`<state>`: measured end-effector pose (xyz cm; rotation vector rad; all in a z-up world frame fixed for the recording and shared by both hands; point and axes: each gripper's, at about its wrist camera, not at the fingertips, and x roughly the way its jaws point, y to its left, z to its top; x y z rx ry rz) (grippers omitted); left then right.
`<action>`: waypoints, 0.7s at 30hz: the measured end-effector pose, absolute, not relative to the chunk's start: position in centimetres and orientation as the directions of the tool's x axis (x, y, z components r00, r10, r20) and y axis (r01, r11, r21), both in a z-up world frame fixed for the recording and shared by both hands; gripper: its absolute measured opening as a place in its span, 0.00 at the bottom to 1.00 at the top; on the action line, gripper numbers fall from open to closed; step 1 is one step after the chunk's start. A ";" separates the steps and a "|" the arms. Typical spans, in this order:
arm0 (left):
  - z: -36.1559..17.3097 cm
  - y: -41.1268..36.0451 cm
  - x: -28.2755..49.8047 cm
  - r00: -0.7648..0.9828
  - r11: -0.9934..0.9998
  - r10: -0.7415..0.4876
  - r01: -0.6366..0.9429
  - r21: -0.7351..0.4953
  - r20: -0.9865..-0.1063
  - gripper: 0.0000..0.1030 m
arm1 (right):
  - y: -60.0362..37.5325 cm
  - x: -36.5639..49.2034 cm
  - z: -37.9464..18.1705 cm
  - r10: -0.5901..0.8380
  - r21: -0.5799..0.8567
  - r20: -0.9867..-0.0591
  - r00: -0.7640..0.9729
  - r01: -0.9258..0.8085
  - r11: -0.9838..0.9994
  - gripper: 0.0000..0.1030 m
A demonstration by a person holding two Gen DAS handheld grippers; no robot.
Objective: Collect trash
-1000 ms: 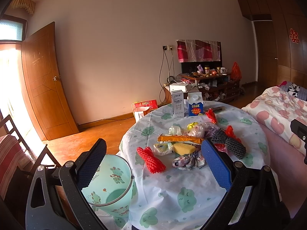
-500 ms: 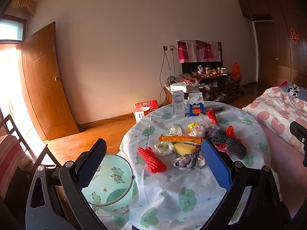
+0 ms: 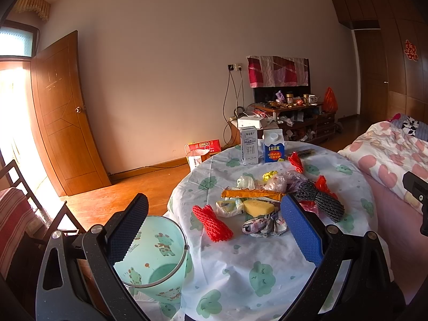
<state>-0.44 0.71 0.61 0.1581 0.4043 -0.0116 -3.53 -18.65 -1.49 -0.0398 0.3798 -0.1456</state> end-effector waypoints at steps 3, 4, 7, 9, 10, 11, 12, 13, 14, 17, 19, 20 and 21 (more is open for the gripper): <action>0.5 0.7 -0.5 0.921 0.988 0.020 0.042 0.148 -0.390 0.94 | -18.7 -3.6 -1.5 -0.149 -0.066 -0.367 0.918 0.134 0.989 0.96; 0.6 0.7 -0.5 0.921 0.988 0.020 0.041 0.148 -0.390 0.94 | -18.6 -3.5 -1.5 -0.149 -0.067 -0.367 0.918 0.134 0.989 0.96; 0.5 0.6 -0.5 0.920 0.988 0.020 0.043 0.150 -0.391 0.94 | -18.7 -3.5 -1.5 -0.148 -0.066 -0.366 0.919 0.133 0.989 0.96; 0.5 0.6 -0.5 0.920 0.988 0.020 0.043 0.150 -0.391 0.94 | -18.7 -3.5 -1.5 -0.149 -0.067 -0.365 0.919 0.134 0.989 0.96; 0.5 0.5 -0.5 0.920 0.988 0.019 0.043 0.149 -0.392 0.94 | -18.7 -3.5 -1.4 -0.148 -0.066 -0.366 0.919 0.133 0.989 0.96; 0.5 0.6 -0.5 0.920 0.988 0.019 0.043 0.149 -0.392 0.94 | -18.7 -3.5 -1.4 -0.149 -0.066 -0.366 0.919 0.134 0.989 0.96; 0.6 0.7 -0.5 0.920 0.988 0.020 0.042 0.149 -0.392 0.94 | -18.6 -3.5 -1.4 -0.149 -0.067 -0.367 0.918 0.134 0.989 0.96; 0.6 0.7 -0.4 0.920 0.988 0.020 0.042 0.148 -0.392 0.94 | -18.6 -3.5 -1.4 -0.148 -0.067 -0.367 0.918 0.133 0.989 0.96; 0.6 0.8 -0.4 0.920 0.988 0.020 0.042 0.148 -0.392 0.94 | -18.7 -3.5 -1.4 -0.148 -0.066 -0.367 0.918 0.133 0.989 0.96; 0.6 0.9 -0.2 0.919 0.988 0.021 0.041 0.149 -0.393 0.94 | -18.6 -3.5 -1.4 -0.148 -0.067 -0.368 0.918 0.132 0.989 0.96; 0.6 0.9 -0.2 0.919 0.988 0.020 0.042 0.149 -0.394 0.94 | -18.5 -3.5 -1.5 -0.147 -0.068 -0.367 0.919 0.131 0.989 0.96; 0.5 0.5 -0.6 0.920 0.988 0.019 0.043 0.151 -0.391 0.94 | -18.5 -3.4 -1.5 -0.147 -0.070 -0.367 0.918 0.130 0.989 0.96; 0.5 0.6 -0.6 0.920 0.988 0.020 0.043 0.151 -0.391 0.94 | -18.5 -3.4 -1.5 -0.146 -0.069 -0.368 0.918 0.129 0.989 0.96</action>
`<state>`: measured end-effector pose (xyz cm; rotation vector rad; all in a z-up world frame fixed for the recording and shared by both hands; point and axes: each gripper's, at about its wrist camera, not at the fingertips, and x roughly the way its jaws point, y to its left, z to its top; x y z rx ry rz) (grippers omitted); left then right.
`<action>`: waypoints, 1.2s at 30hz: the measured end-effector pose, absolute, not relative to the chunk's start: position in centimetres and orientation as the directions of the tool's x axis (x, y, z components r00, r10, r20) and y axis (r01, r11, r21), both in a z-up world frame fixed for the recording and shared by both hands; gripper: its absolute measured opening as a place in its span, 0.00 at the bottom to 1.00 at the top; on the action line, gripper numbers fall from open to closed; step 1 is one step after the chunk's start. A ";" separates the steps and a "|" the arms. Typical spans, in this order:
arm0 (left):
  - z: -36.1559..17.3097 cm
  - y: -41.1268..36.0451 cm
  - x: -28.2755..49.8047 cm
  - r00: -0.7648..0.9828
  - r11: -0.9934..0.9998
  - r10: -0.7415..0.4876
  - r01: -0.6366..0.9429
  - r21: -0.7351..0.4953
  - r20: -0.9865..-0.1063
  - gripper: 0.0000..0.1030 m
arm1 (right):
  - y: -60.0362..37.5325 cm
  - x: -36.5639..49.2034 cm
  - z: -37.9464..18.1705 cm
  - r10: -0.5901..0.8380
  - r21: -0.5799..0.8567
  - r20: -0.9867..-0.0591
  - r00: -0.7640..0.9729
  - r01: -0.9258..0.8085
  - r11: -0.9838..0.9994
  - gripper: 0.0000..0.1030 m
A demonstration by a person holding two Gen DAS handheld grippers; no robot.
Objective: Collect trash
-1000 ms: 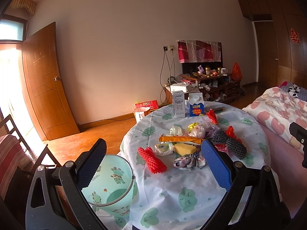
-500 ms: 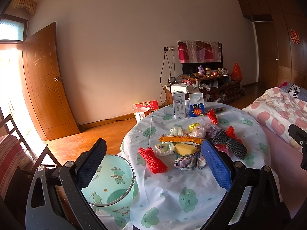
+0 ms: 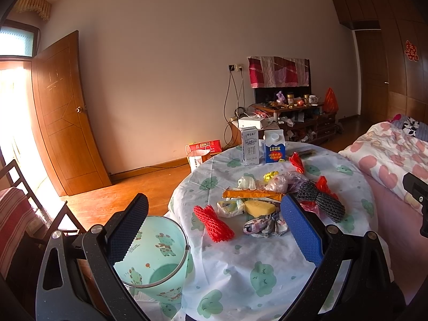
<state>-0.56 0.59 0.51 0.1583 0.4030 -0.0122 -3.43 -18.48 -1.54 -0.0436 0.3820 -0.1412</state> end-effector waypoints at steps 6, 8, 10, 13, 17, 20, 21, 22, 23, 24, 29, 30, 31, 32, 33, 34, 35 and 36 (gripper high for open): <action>0.5 0.5 -0.6 0.920 0.988 0.020 0.042 0.150 -0.392 0.94 | -18.5 -3.5 -1.7 -0.145 -0.069 -0.366 0.919 0.129 0.989 0.96; 0.4 0.6 -0.5 0.919 0.988 0.020 0.043 0.151 -0.395 0.94 | -18.4 -3.4 -1.7 -0.145 -0.070 -0.368 0.919 0.128 0.989 0.96; 0.4 0.7 -0.5 0.917 0.988 0.020 0.044 0.151 -0.398 0.94 | -18.4 -3.3 -1.8 -0.143 -0.071 -0.370 0.918 0.125 0.990 0.96; 0.2 0.9 -0.4 0.916 0.987 0.023 0.042 0.152 -0.401 0.94 | -18.5 -3.2 -2.0 -0.136 -0.069 -0.373 0.918 0.119 0.991 0.96; -1.4 1.1 0.9 0.904 0.988 0.041 0.028 0.155 -0.425 0.94 | -19.4 -2.1 -3.1 -0.115 -0.043 -0.403 0.908 0.106 0.993 0.96; -4.0 1.4 3.0 0.876 0.985 0.077 0.005 0.171 -0.475 0.94 | -20.3 -0.8 -4.7 -0.128 -0.041 -0.429 0.894 0.122 0.992 0.95; -5.0 1.5 3.7 0.865 0.984 0.090 -0.002 0.177 -0.493 0.94 | -20.5 -0.3 -5.2 -0.134 -0.045 -0.442 0.887 0.127 0.991 0.94; -6.0 1.7 4.5 0.855 0.984 0.098 -0.006 0.179 -0.509 0.94 | -20.9 0.5 -6.1 -0.140 -0.047 -0.457 0.878 0.133 0.990 0.92; -6.9 2.0 5.3 0.845 0.982 0.114 -0.017 0.187 -0.522 0.94 | -21.1 1.1 -6.7 -0.144 -0.049 -0.467 0.872 0.137 0.989 0.88; -7.9 2.2 6.1 0.831 0.982 0.124 -0.025 0.187 -0.543 0.94 | -21.3 1.7 -7.3 -0.147 -0.052 -0.477 0.867 0.139 0.989 0.85; -11.3 3.3 9.2 0.795 0.985 0.142 -0.054 0.164 -0.590 0.94 | -22.0 5.4 -10.9 -0.143 -0.052 -0.530 0.836 0.136 0.989 0.82; -11.7 3.4 9.7 0.784 0.985 0.147 -0.060 0.163 -0.603 0.94 | -22.0 6.1 -11.4 -0.132 -0.044 -0.539 0.832 0.129 0.991 0.82; -12.0 3.5 10.1 0.779 0.986 0.145 -0.062 0.155 -0.610 0.94 | -22.0 7.1 -12.1 -0.124 -0.036 -0.544 0.830 0.124 0.992 0.82; -12.2 3.4 10.4 0.780 0.986 0.144 -0.064 0.152 -0.609 0.94 | -21.9 7.7 -12.5 -0.121 -0.035 -0.547 0.828 0.122 0.992 0.82; -12.4 3.2 10.7 0.779 0.985 0.150 -0.066 0.158 -0.608 0.94 | -21.7 8.3 -13.0 -0.108 -0.025 -0.550 0.828 0.113 0.993 0.82; -12.5 3.0 11.0 0.778 0.985 0.153 -0.067 0.162 -0.610 0.94 | -21.7 8.8 -13.2 -0.097 -0.017 -0.550 0.829 0.105 0.994 0.82; -12.6 2.9 11.3 0.776 0.985 0.151 -0.064 0.162 -0.612 0.94 | -21.4 9.3 -13.6 -0.088 -0.015 -0.548 0.832 0.095 0.995 0.82; -12.8 2.7 11.6 0.773 0.984 0.153 -0.062 0.167 -0.616 0.94 | -21.2 9.8 -13.9 -0.073 -0.011 -0.547 0.834 0.081 0.997 0.82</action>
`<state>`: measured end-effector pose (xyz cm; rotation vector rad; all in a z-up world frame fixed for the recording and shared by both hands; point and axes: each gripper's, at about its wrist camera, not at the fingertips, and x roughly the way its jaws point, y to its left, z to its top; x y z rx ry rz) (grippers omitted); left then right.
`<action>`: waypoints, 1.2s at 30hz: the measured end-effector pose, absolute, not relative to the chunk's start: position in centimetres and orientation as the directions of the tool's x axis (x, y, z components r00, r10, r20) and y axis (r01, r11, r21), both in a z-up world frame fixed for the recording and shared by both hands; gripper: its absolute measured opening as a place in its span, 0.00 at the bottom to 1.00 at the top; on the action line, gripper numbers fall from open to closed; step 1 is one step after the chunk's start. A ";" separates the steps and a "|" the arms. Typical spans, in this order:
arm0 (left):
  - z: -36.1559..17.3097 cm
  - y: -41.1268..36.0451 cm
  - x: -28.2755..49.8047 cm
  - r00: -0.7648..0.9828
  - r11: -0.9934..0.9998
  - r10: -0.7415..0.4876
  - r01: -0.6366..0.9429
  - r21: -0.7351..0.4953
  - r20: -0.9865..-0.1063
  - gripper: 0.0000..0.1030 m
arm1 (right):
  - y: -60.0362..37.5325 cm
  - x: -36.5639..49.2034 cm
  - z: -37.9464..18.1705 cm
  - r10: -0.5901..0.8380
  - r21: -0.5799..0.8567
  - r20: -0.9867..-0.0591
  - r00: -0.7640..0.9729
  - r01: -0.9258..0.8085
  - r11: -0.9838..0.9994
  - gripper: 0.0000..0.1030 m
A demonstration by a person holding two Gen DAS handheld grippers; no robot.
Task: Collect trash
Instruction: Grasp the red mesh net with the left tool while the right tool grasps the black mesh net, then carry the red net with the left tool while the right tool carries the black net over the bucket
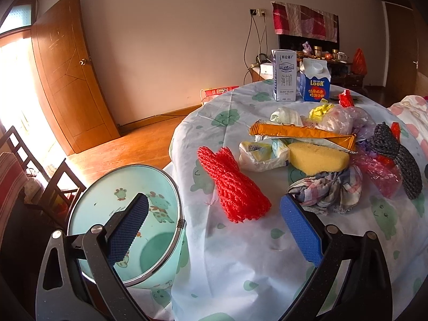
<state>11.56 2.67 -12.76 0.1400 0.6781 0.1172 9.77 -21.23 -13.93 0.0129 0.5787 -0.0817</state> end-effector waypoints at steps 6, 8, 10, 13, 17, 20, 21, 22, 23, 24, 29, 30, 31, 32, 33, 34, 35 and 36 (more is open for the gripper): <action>-14.9 2.2 14.2 0.737 0.982 0.173 -0.074 0.176 -0.653 0.84 | -20.7 11.9 -15.8 -0.019 -0.002 -0.561 0.828 0.022 1.000 0.66; -15.3 2.1 14.5 0.727 0.988 0.140 -0.052 0.149 -0.672 0.55 | -20.8 12.5 -16.2 0.023 0.028 -0.576 0.817 -0.009 1.000 0.45; -15.7 2.0 14.7 0.713 0.992 0.105 -0.022 0.127 -0.693 0.23 | -20.7 12.9 -16.5 0.066 0.051 -0.583 0.810 -0.045 0.998 0.33; -15.6 1.5 14.4 0.724 0.990 0.107 -0.013 0.142 -0.681 0.16 | -20.5 13.0 -16.9 0.109 0.077 -0.593 0.797 -0.079 0.994 0.16; -14.7 1.2 13.3 0.736 0.992 0.075 0.015 0.128 -0.673 0.13 | -20.2 12.6 -16.5 0.126 0.086 -0.594 0.795 -0.092 0.992 0.01; -13.6 1.0 12.1 0.750 0.992 0.056 0.036 0.124 -0.659 0.12 | -20.2 12.2 -15.7 0.130 0.086 -0.582 0.803 -0.098 0.991 0.01; -13.2 1.1 11.7 0.754 0.992 0.050 0.040 0.122 -0.655 0.12 | -20.2 12.1 -15.5 0.132 0.088 -0.577 0.806 -0.100 0.991 0.01; -12.9 1.1 11.2 0.758 0.992 0.042 0.046 0.118 -0.651 0.12 | -20.1 11.8 -15.1 0.133 0.090 -0.569 0.811 -0.100 0.991 0.01; -12.5 1.1 10.9 0.761 0.991 0.039 0.052 0.120 -0.648 0.12 | -20.1 11.7 -14.8 0.132 0.088 -0.564 0.815 -0.100 0.991 0.01; -12.2 1.2 10.5 0.764 0.991 0.036 0.055 0.122 -0.644 0.12 | -20.1 11.6 -14.6 0.131 0.085 -0.559 0.819 -0.101 0.991 0.01; -11.1 1.5 9.1 0.774 0.990 0.021 0.074 0.123 -0.633 0.12 | -19.8 11.3 -13.6 0.133 0.078 -0.543 0.829 -0.107 0.991 0.01; -11.1 1.4 8.9 0.771 0.988 0.018 0.084 0.129 -0.637 0.12 | -19.6 11.5 -13.6 0.129 0.071 -0.552 0.824 -0.107 0.992 0.01; -11.2 1.4 8.8 0.767 0.987 0.017 0.089 0.133 -0.642 0.13 | -19.4 11.9 -13.9 0.125 0.057 -0.572 0.811 -0.112 0.992 0.01; -11.3 1.5 8.7 0.764 0.987 0.016 0.091 0.133 -0.645 0.13 | -19.2 12.0 -14.2 0.115 0.039 -0.585 0.803 -0.114 0.993 0.11; -11.5 1.5 8.6 0.762 0.987 0.013 0.094 0.130 -0.647 0.13 | -19.3 11.9 -14.5 0.094 0.017 -0.578 0.810 -0.103 0.995 0.26; -11.7 1.5 8.4 0.760 0.987 0.014 0.094 0.131 -0.650 0.12 | -19.5 11.8 -14.7 0.084 0.008 -0.571 0.817 -0.097 0.995 0.59; -11.9 1.5 8.3 0.758 0.987 0.016 0.092 0.130 -0.653 0.13 | -20.1 11.8 -14.9 0.090 0.023 -0.568 0.818 -0.094 0.995 0.63; -12.2 1.5 8.0 0.755 0.988 0.017 0.089 0.128 -0.655 0.12 | -20.4 11.9 -15.1 0.080 0.021 -0.571 0.817 -0.083 0.996 0.60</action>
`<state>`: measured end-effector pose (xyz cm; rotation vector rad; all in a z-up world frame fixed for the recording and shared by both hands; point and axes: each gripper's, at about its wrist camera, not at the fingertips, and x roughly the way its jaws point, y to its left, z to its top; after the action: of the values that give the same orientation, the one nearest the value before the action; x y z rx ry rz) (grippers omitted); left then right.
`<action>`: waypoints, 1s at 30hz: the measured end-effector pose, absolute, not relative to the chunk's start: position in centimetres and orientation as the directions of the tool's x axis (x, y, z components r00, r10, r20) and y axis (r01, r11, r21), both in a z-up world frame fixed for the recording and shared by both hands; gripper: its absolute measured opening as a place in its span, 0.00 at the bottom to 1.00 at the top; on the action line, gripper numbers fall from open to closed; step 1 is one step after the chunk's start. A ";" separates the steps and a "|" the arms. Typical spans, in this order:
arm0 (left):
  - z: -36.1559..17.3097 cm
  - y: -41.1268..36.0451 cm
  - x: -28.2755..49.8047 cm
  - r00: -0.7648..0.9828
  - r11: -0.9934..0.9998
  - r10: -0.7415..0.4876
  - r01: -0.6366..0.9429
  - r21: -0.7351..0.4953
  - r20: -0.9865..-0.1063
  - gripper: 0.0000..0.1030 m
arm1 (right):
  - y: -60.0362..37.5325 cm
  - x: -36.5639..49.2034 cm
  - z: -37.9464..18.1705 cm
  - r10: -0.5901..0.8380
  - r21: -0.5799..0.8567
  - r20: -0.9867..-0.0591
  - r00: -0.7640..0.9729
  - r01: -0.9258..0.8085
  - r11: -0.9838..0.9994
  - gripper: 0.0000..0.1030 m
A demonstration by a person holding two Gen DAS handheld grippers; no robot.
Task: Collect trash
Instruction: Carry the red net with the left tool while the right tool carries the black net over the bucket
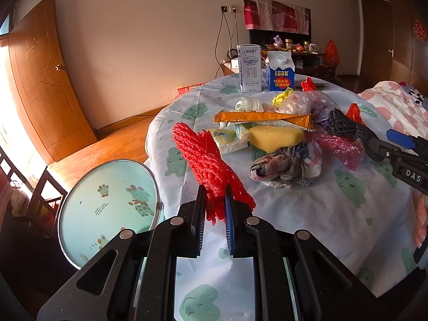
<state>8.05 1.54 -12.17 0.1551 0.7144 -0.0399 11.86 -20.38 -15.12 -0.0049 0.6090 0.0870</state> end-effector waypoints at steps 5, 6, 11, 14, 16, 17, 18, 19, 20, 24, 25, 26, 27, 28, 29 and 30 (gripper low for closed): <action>-13.7 1.3 7.0 0.747 0.989 0.006 0.096 0.117 -0.665 0.13 | -21.2 13.1 -16.7 0.053 -0.010 -0.607 0.793 -0.075 0.997 0.47; -13.8 1.2 7.1 0.742 0.988 0.002 0.100 0.114 -0.670 0.13 | -21.4 13.4 -17.1 0.062 -0.002 -0.619 0.783 -0.081 0.997 0.40; -12.8 1.4 6.7 0.767 0.989 0.006 0.090 0.118 -0.641 0.13 | -21.1 12.8 -16.6 0.096 0.007 -0.619 0.780 -0.117 0.993 0.15; -11.9 1.9 6.7 0.780 0.990 0.015 0.076 0.120 -0.626 0.13 | -20.9 12.1 -14.7 0.110 0.027 -0.585 0.803 -0.117 0.993 0.14; -11.2 2.5 6.6 0.791 0.991 0.026 0.061 0.122 -0.612 0.13 | -20.5 11.6 -13.3 0.123 0.035 -0.560 0.819 -0.125 0.992 0.14; -10.8 2.9 6.6 0.794 0.991 0.033 0.052 0.122 -0.607 0.13 | -19.9 11.5 -12.5 0.133 0.033 -0.552 0.823 -0.137 0.990 0.14; -10.6 3.4 6.7 0.795 0.991 0.042 0.042 0.125 -0.605 0.12 | -19.2 11.3 -11.8 0.144 0.032 -0.543 0.827 -0.151 0.988 0.14; -10.3 3.9 6.7 0.796 0.991 0.054 0.029 0.127 -0.603 0.12 | -18.5 11.5 -11.3 0.157 0.031 -0.535 0.830 -0.167 0.986 0.15; -10.2 4.5 6.8 0.797 0.992 0.068 0.012 0.129 -0.600 0.13 | -17.6 11.6 -10.8 0.174 0.027 -0.530 0.830 -0.188 0.982 0.15; -9.8 7.0 7.0 0.791 0.988 0.131 -0.052 0.147 -0.598 0.13 | -13.4 13.1 -10.0 0.235 0.009 -0.522 0.820 -0.270 0.963 0.15; -9.8 7.6 7.1 0.788 0.986 0.145 -0.067 0.152 -0.598 0.13 | -12.3 13.5 -10.0 0.252 0.009 -0.522 0.815 -0.290 0.957 0.15; -9.9 8.1 7.1 0.786 0.984 0.163 -0.081 0.161 -0.597 0.13 | -11.6 13.9 -10.0 0.262 0.009 -0.523 0.811 -0.302 0.953 0.15; -9.9 8.5 7.2 0.782 0.980 0.182 -0.096 0.172 -0.596 0.13 | -10.6 14.5 -10.1 0.280 0.013 -0.528 0.802 -0.322 0.947 0.15; -10.0 9.0 7.3 0.779 0.979 0.193 -0.109 0.174 -0.597 0.13 | -9.9 14.8 -10.2 0.294 0.017 -0.531 0.795 -0.337 0.941 0.15; -10.1 9.6 7.4 0.774 0.978 0.199 -0.118 0.171 -0.601 0.13 | -9.1 15.2 -10.3 0.307 0.017 -0.533 0.789 -0.352 0.936 0.15; -10.2 10.0 7.5 0.770 0.977 0.208 -0.128 0.173 -0.603 0.13 | -8.2 15.6 -10.4 0.317 0.014 -0.535 0.783 -0.367 0.930 0.15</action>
<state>7.46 10.03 -10.19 0.1244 0.6680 0.1824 15.60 -8.21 -10.43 -0.0928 0.5609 0.3693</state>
